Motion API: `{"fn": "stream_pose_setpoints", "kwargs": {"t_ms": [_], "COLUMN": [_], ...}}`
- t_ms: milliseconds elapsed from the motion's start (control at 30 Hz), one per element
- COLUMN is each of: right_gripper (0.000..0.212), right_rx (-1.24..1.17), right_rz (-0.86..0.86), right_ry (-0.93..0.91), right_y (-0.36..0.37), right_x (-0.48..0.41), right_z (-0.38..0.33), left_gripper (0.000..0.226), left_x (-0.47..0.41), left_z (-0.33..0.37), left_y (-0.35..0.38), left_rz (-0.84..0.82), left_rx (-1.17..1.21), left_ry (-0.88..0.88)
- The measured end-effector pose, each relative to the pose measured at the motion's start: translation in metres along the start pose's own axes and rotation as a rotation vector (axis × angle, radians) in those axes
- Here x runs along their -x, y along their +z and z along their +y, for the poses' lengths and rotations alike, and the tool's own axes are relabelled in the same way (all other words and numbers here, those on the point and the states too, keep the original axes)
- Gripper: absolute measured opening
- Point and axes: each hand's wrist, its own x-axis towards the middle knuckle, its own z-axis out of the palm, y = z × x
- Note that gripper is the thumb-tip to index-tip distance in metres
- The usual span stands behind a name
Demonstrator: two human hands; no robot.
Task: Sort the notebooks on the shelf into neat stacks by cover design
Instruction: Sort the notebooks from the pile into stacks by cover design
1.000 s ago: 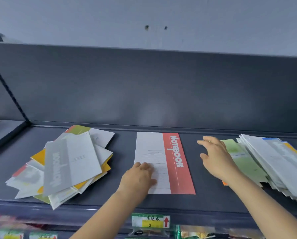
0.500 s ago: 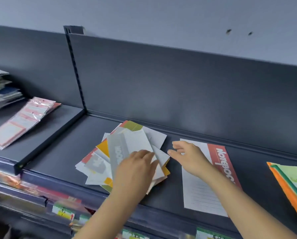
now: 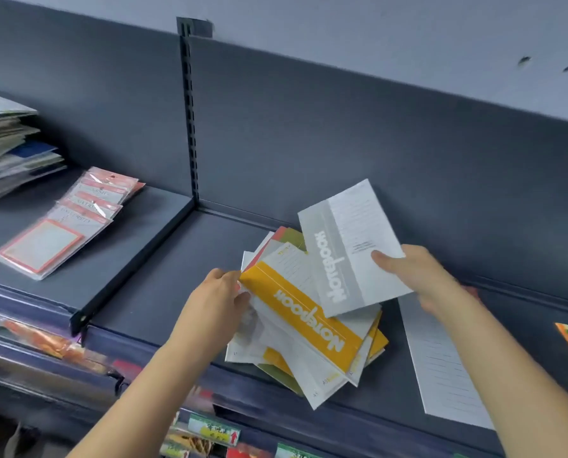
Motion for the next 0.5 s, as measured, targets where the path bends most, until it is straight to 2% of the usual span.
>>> {"fn": "stream_pose_setpoints", "kwargs": {"t_ms": [33,100,200,300,400,500], "right_gripper": [0.025,0.022,0.022,0.031,0.044,0.051], "right_rx": [-0.086,-0.069,0.197,0.570,0.639,0.723], "right_rz": [-0.066,-0.203,-0.326,-0.256,-0.155,-0.063], "right_ry": [0.040,0.100,0.096,-0.025,-0.012,-0.033], "right_y": [-0.010,-0.016,0.015,0.052,0.055,0.043], "right_x": [0.002,0.005,0.008,0.003,0.006,0.005], "right_z": [-0.005,-0.007,0.010,0.027,0.017,0.009], "left_gripper": [0.021,0.023,0.030,0.024,0.026,0.042], "left_x": [-0.002,-0.005,-0.001,0.003,0.002,-0.001], "left_z": [-0.003,-0.008,-0.010,-0.006,0.000,0.005], "left_y": [-0.001,-0.002,-0.002,-0.004,-0.008,-0.011], "left_rz": [0.016,0.076,0.080,0.010,-0.038,-0.133], "left_rx": [0.010,0.025,0.058,0.055,0.108,0.141], "left_ry": [-0.017,-0.056,-0.079,-0.056,-0.038,-0.005]}}
